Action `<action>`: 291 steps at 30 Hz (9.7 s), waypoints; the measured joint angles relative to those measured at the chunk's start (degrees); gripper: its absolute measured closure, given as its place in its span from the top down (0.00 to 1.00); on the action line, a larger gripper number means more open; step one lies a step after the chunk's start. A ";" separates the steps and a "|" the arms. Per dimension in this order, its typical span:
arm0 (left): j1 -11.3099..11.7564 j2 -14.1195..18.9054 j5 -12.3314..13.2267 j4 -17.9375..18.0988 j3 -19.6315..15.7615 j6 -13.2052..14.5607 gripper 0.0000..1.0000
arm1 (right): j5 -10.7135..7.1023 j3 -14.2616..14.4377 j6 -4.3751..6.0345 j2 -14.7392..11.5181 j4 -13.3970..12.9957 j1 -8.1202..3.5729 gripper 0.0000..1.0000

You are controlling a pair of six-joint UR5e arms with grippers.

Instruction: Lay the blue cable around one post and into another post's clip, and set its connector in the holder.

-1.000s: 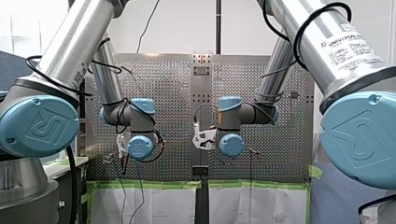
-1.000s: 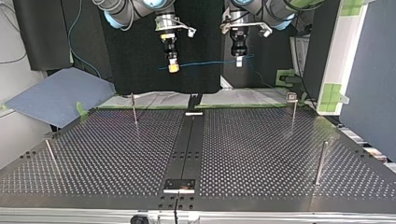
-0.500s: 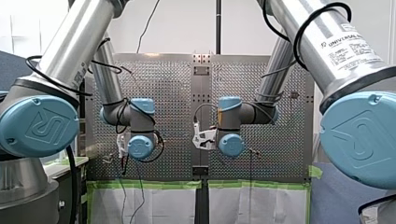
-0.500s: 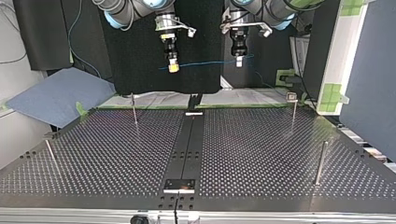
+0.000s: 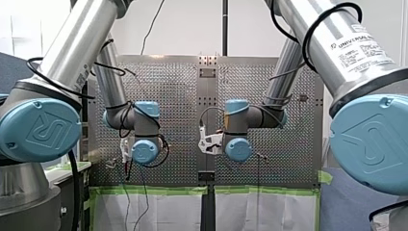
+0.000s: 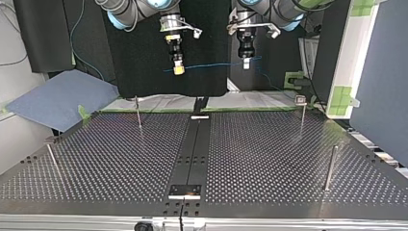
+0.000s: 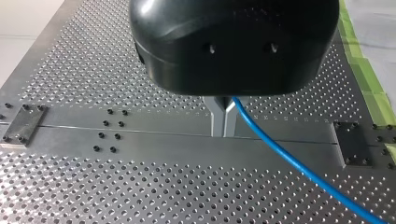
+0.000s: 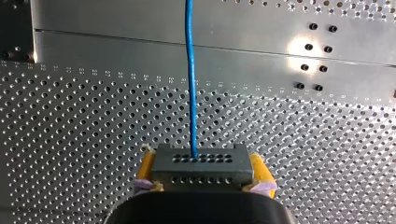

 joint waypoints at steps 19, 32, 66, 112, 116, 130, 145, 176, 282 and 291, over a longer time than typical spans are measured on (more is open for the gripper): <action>0.00 0.00 0.00 0.00 0.00 0.00 0.00 | 0.00 0.00 0.00 0.00 0.00 0.00 0.00; 0.00 0.00 0.00 0.00 0.00 0.00 0.00 | 0.00 0.00 0.00 0.00 0.00 0.00 0.00; 0.00 0.00 0.00 0.00 0.00 0.00 0.00 | 0.00 0.00 0.00 0.00 0.00 0.00 0.00; 0.32 0.14 -0.03 -0.40 0.05 -0.19 0.00 | 0.04 0.00 0.00 -0.03 0.02 0.00 0.00; 0.50 0.24 -0.01 -0.58 0.07 -0.25 0.00 | 0.08 0.00 0.00 -0.07 0.07 0.00 0.00; 0.53 0.26 0.00 -0.61 0.09 -0.26 0.00 | 0.09 0.00 0.00 -0.09 0.09 0.00 0.00; -4.03 -4.29 -4.55 -1.31 4.21 -3.05 0.00 | -2.92 0.60 0.00 3.71 3.87 0.00 0.00; -4.95 -2.34 -6.94 -6.96 5.66 -8.05 0.00 | -3.46 -1.86 5.67 1.92 8.45 -1.14 0.00; 30.96 33.90 12.30 -52.14 30.38 -23.24 0.00 | -12.56 -43.58 6.76 -10.21 38.05 1.69 0.00; 35.45 33.99 15.46 -51.96 30.48 -24.75 0.00 | -12.49 -45.38 6.77 -7.70 38.10 1.70 0.00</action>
